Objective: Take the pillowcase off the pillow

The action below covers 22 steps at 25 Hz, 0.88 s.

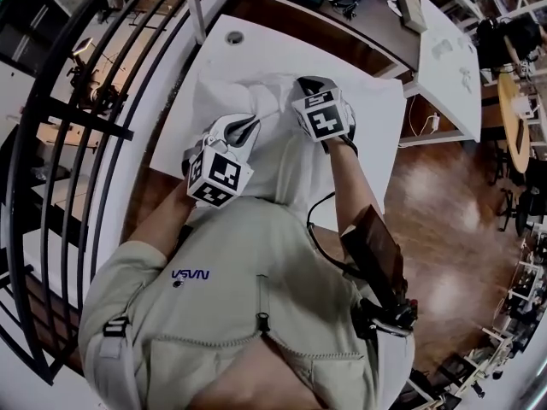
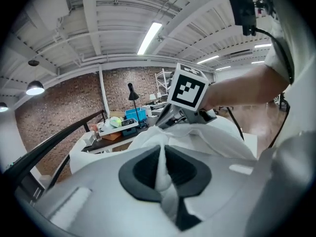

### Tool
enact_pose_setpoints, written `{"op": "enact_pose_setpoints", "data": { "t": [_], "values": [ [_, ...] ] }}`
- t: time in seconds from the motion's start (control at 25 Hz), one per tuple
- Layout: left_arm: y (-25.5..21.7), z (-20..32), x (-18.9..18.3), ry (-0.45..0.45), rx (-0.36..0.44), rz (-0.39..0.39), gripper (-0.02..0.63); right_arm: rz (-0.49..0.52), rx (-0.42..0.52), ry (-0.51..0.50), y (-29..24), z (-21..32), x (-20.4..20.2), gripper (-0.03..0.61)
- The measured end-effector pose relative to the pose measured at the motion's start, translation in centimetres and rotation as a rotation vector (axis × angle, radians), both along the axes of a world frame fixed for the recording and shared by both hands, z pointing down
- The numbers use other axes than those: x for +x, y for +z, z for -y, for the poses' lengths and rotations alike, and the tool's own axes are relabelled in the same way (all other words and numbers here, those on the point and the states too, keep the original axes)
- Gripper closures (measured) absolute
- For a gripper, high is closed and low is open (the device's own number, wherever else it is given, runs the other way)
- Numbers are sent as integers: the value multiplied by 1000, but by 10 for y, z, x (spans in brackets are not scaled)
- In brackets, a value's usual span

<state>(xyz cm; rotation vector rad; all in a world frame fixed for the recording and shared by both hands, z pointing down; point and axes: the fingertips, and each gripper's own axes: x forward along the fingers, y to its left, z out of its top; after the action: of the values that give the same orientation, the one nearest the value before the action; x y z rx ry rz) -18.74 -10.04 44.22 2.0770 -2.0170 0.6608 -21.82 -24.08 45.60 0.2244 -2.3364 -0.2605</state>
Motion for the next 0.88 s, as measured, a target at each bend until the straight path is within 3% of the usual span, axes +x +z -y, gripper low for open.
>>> {"op": "enact_pose_setpoints", "data": {
  "t": [0.24, 0.48, 0.6, 0.72, 0.88],
  "values": [
    [-40, 1, -19, -24, 101, -16, 586, 70, 93, 211, -25, 60, 37, 571],
    [-42, 4, -64, -98, 155, -163, 597, 69, 95, 477, -5, 115, 104, 571],
    [-25, 18, -83, -120, 128, -197, 598, 76, 98, 516, 6, 119, 112, 572],
    [1, 41, -91, -116, 68, -147, 598, 52, 137, 472, 12, 115, 101, 571],
    [24, 57, -79, -71, 9, 31, 594, 43, 139, 382, 15, 104, 90, 565]
  ]
}}
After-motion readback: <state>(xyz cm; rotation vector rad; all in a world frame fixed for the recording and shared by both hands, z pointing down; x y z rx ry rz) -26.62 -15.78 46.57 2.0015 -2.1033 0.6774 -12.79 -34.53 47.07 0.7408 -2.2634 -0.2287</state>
